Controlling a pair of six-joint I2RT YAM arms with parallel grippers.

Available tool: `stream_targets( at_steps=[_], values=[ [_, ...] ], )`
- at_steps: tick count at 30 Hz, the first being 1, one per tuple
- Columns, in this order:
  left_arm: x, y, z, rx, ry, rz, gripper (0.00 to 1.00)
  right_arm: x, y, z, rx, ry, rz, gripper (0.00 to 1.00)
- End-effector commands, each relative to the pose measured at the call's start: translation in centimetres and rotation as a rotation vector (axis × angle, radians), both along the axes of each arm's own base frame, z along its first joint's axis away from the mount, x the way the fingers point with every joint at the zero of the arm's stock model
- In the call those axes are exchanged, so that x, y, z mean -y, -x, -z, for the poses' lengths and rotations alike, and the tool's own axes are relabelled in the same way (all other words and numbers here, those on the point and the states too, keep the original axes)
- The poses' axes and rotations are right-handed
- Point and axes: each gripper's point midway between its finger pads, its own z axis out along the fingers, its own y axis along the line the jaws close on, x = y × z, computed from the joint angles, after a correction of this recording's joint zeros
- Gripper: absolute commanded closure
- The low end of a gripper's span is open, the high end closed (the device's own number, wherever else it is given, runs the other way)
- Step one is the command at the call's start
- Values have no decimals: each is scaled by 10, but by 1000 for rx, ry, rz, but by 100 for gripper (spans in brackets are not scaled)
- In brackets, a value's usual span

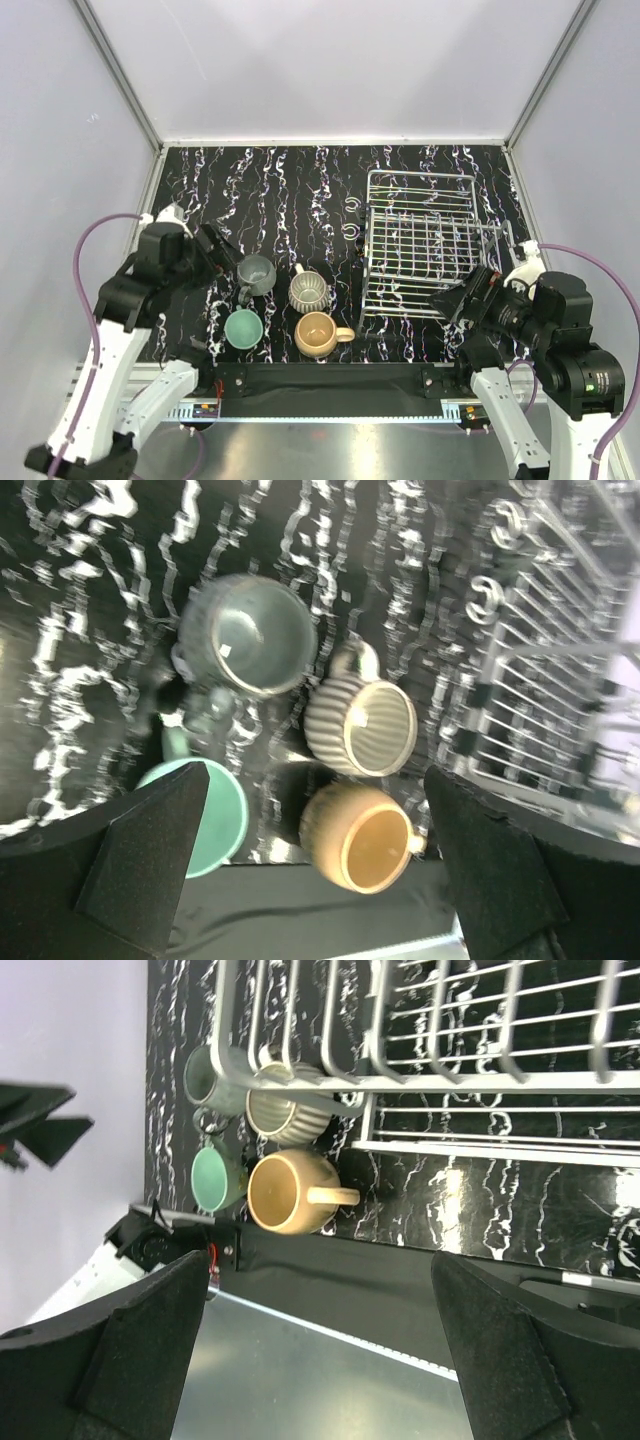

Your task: Load the cups into the dish rack

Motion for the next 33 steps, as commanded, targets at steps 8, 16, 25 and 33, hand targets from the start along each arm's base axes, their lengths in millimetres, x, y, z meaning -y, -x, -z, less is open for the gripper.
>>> stream_targets(
  at_steps=[8, 16, 25, 33],
  values=[
    [30, -67, 9, -62, -281, -6, 9, -11, -1, -8, 56, 19, -132, 0],
    [52, -98, 40, -120, -401, 68, 29, -16, 5, -14, 78, 19, -188, 0],
    [68, -103, 99, -195, -384, 58, 29, -16, -1, -8, 65, 10, -169, 0],
    [73, -109, 139, -267, -413, 56, 34, -12, -1, -2, 60, 30, -151, 0]
  ],
)
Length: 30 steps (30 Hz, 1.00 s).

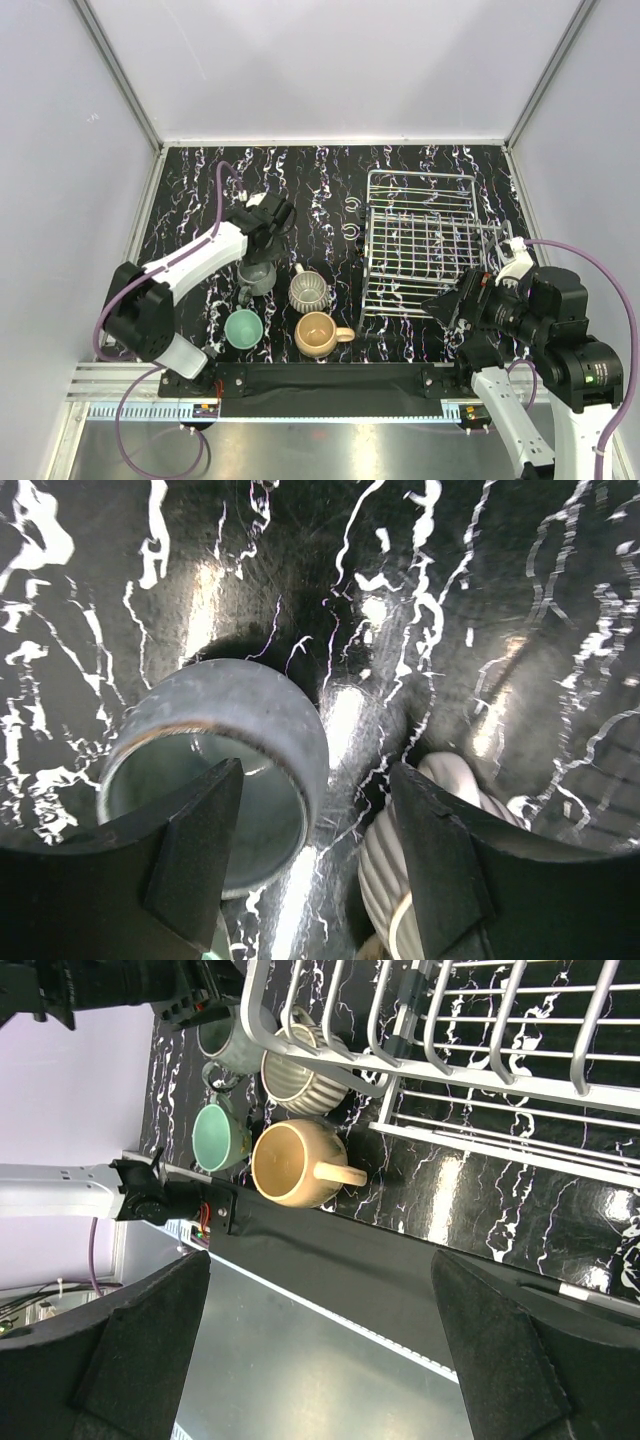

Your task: Load the cups into the dish rack

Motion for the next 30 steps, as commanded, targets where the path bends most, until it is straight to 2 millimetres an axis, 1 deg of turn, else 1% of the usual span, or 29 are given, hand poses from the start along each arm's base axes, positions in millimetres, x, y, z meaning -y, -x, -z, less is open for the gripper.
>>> stream_targets(
  at_steps=[1, 2, 4, 5, 7, 10, 11, 12, 14, 15, 16, 17, 20, 21, 22, 24, 25, 26, 27, 28, 30],
  values=[
    [8, -12, 6, 44, 27, -21, 36, 2, -7, -2, 34, 7, 12, 0],
    [9, -12, 13, 30, 24, -24, 36, 1, -6, -2, 34, 4, 8, 0],
    [11, -12, 18, 17, 25, -28, 39, 0, -6, -1, 37, 1, 3, 0],
    [11, -11, 24, -1, 15, -32, 41, 0, -6, 0, 34, 1, 2, 0],
    [11, -12, 28, -5, 17, -37, 46, 0, -5, 0, 32, 3, 3, 0],
    [13, -12, 32, -7, 24, -35, 59, 2, -5, 0, 34, 12, 6, 0],
    [13, -12, 32, -8, 22, -32, 65, 2, -5, 0, 34, 15, 2, 0],
    [13, -12, 32, -11, 20, -31, 75, 1, -5, 1, 27, 18, -5, 0],
    [12, -12, 32, -11, 16, -25, 91, 0, -4, 3, 21, 22, -19, 0],
    [12, -13, 30, -8, 17, -23, 97, -1, -2, 3, 16, 18, -31, 0],
    [12, -13, 29, -9, 18, -22, 100, -2, -2, 4, 11, 16, -38, 0],
    [12, -13, 28, -5, 22, -21, 100, -3, -1, 3, 15, 18, -48, 0],
    [12, -15, 14, 27, 45, -15, 100, -6, 1, 2, 18, 14, -77, 0],
    [13, -16, 6, 41, 60, -13, 100, -8, 2, 1, 20, 9, -96, 0],
    [15, -17, -11, 82, 94, -9, 100, -9, 3, 2, 24, 13, -116, 0],
    [21, -16, -36, 124, 160, 21, 100, -13, 3, -2, 25, 3, -147, 0],
    [26, -16, -69, 202, 227, 37, 100, -14, 1, -2, 16, 6, -160, 0],
    [27, -15, -85, 234, 257, 50, 100, -14, -1, -6, 25, 12, -161, 0],
    [33, -13, -104, 264, 313, 76, 100, -14, -3, -7, 20, 18, -162, 0],
    [34, -8, -143, 349, 377, 93, 100, -14, -7, -7, 1, 24, -162, 1],
    [38, 1, -180, 417, 469, 127, 100, -19, -11, -15, 1, 19, -189, 3]
  ],
)
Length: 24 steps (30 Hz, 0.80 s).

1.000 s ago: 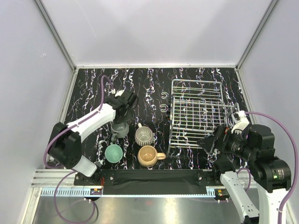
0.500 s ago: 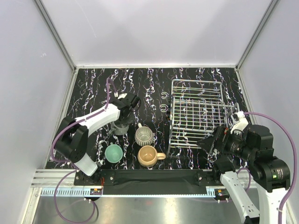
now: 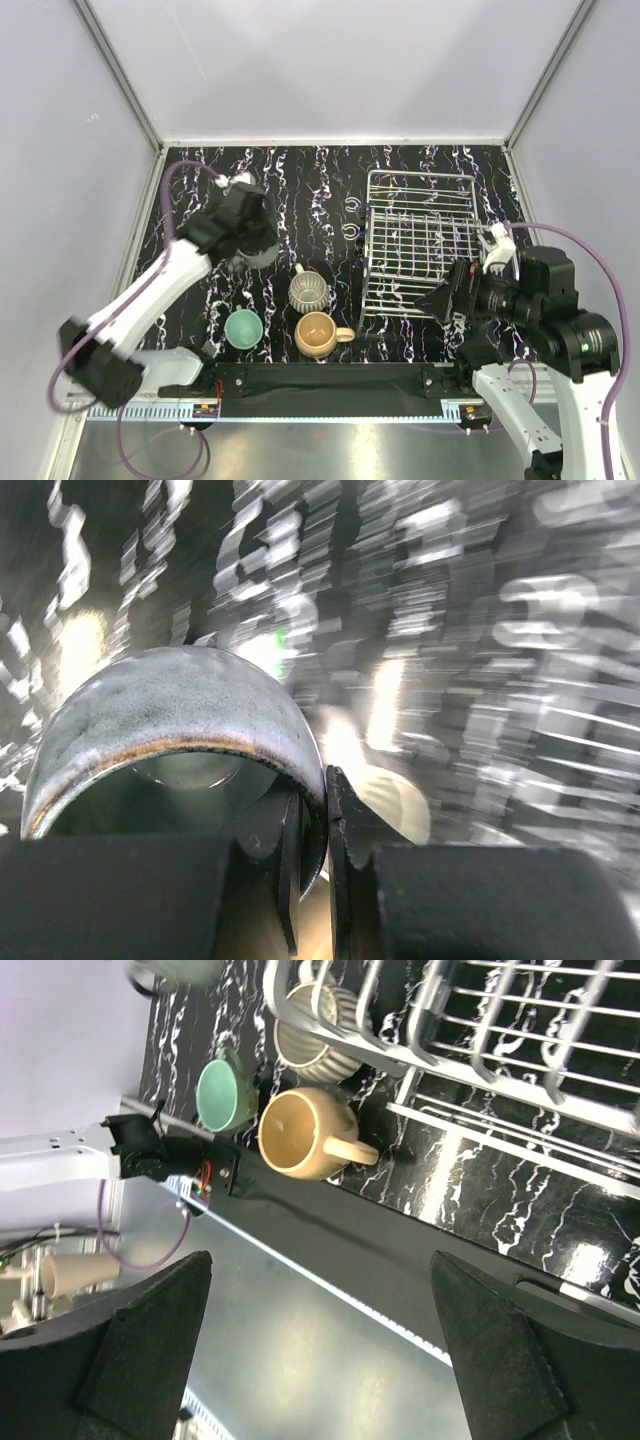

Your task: Load the cups into the dish rack

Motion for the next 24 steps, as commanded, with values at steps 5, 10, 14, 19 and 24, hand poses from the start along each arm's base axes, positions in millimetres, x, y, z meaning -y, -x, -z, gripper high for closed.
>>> stream_targets(
  at_steps=[5, 10, 14, 19, 24],
  values=[
    [25, 28, -204, 475, 497, 144, 100, -23, -29, -55, 56, -65, -108, 5],
    [37, 59, -265, 579, 783, 230, 100, -43, -61, -70, 26, -114, -160, 6],
    [40, 77, -318, 674, 1108, 252, 100, -69, -82, -91, 95, -166, -207, 5],
    [29, 90, -344, 752, 1448, 259, 100, -134, -76, -99, 119, -223, -366, 0],
    [1, 101, -354, 793, 1665, 166, 100, -177, -55, -103, 275, -283, -465, 0]
  ],
)
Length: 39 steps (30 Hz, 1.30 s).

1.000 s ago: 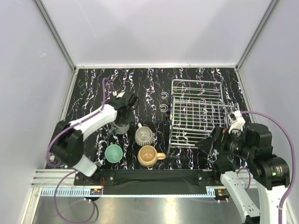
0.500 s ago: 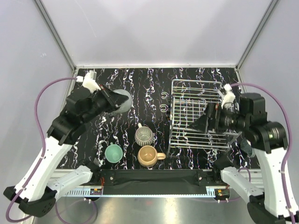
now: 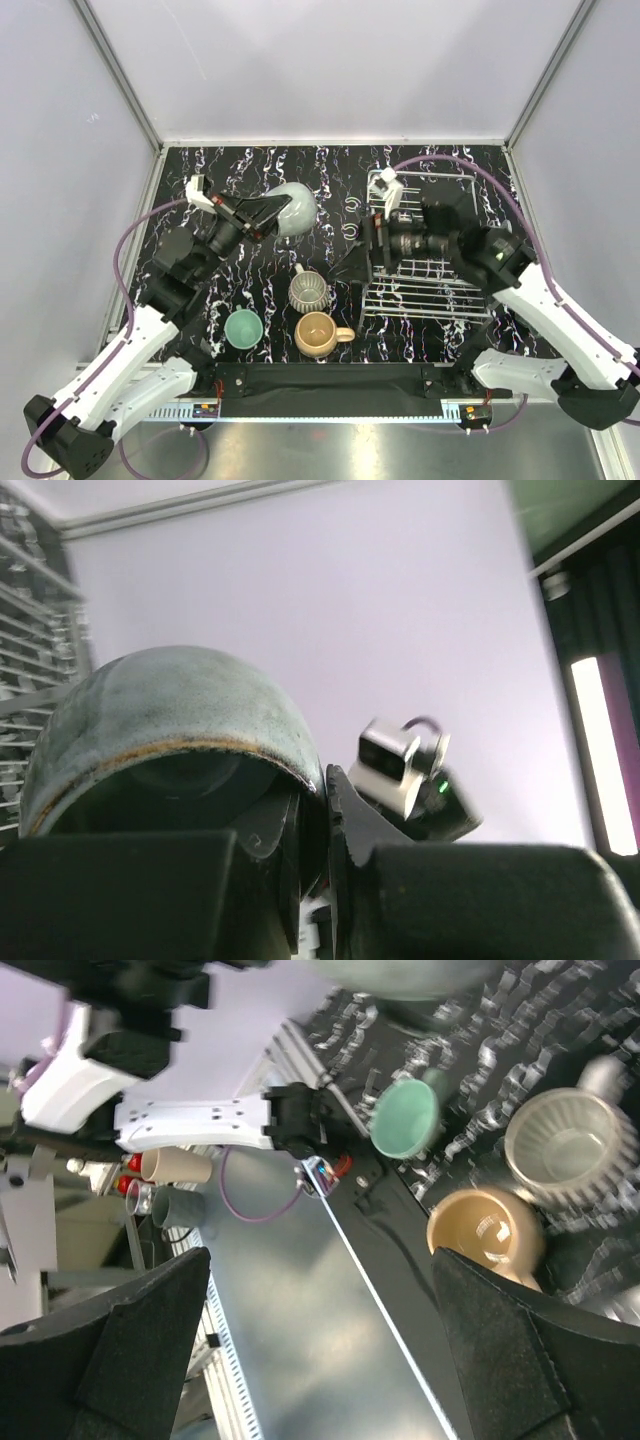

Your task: Load the cups into the dish rack

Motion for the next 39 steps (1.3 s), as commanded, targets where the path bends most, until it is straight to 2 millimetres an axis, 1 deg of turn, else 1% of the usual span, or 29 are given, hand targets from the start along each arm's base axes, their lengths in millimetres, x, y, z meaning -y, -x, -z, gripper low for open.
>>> stream_targets(
  at_steps=[1, 2, 3, 4, 5, 6, 7, 9, 10, 12, 13, 14, 15, 16, 18, 19, 20, 21, 22, 24, 25, 28, 29, 31, 32, 35, 39],
  values=[
    [-52, 57, -118, 304, 431, -3, 100, -22, -4, -23, 152, -153, 27, 0],
    [-58, 64, -123, 313, 458, -4, 100, -29, -3, -37, 201, -226, 18, 0],
    [-61, 64, -123, 307, 470, -9, 100, -35, 3, -37, 203, -250, -4, 0],
    [-63, 69, -126, 315, 489, 3, 100, -39, 4, -30, 205, -257, -8, 0],
    [-65, 71, -128, 309, 518, 22, 100, -42, 1, -35, 231, -283, 10, 0],
    [-65, 75, -131, 313, 538, 41, 100, -47, 5, -34, 245, -290, -6, 0],
    [-68, 81, -136, 328, 565, 59, 100, -53, 2, -33, 266, -304, -3, 0],
    [-69, 85, -137, 309, 604, 95, 100, -61, 0, -32, 298, -315, -4, 0],
    [-72, 87, -138, 314, 622, 102, 100, -68, -4, -36, 332, -347, 6, 0],
    [-77, 91, -138, 302, 664, 113, 100, -73, -9, -39, 383, -377, 15, 0],
    [-80, 94, -140, 309, 682, 119, 100, -77, -11, -33, 398, -382, 13, 0],
    [-81, 96, -141, 305, 694, 129, 100, -78, -15, -44, 433, -427, 33, 0],
    [-83, 99, -141, 306, 700, 134, 100, -81, -18, -43, 457, -432, 38, 0],
    [-84, 101, -142, 306, 707, 140, 100, -83, -20, -49, 484, -461, 41, 0],
    [-87, 104, -141, 297, 723, 152, 100, -87, -21, -54, 510, -476, 30, 0],
    [-88, 104, -138, 280, 740, 161, 100, -91, -19, -59, 524, -493, 5, 1],
    [-88, 104, -136, 273, 747, 163, 100, -94, -17, -62, 533, -502, -14, 3],
    [-89, 105, -136, 270, 751, 169, 100, -99, -18, -60, 531, -496, -33, 6],
    [-88, 104, -134, 261, 753, 176, 100, -101, -12, -67, 538, -514, -68, 9],
    [-87, 106, -133, 259, 752, 189, 100, -106, -7, -66, 534, -523, -111, 11],
    [-87, 106, -131, 253, 754, 197, 100, -106, -2, -71, 540, -541, -140, 14],
    [-86, 107, -130, 253, 754, 203, 100, -107, 5, -75, 529, -573, -178, 17],
    [-86, 108, -130, 253, 752, 207, 100, -108, 5, -76, 524, -575, -181, 19],
    [-84, 107, -129, 251, 745, 214, 100, -108, 8, -80, 514, -585, -192, 26],
    [-82, 107, -127, 248, 740, 217, 100, -109, 9, -81, 503, -588, -195, 34],
    [-81, 108, -124, 244, 739, 228, 100, -111, 9, -83, 481, -594, -201, 34],
    [-80, 109, -122, 242, 735, 235, 100, -112, 8, -85, 467, -596, -194, 38]
  ],
)
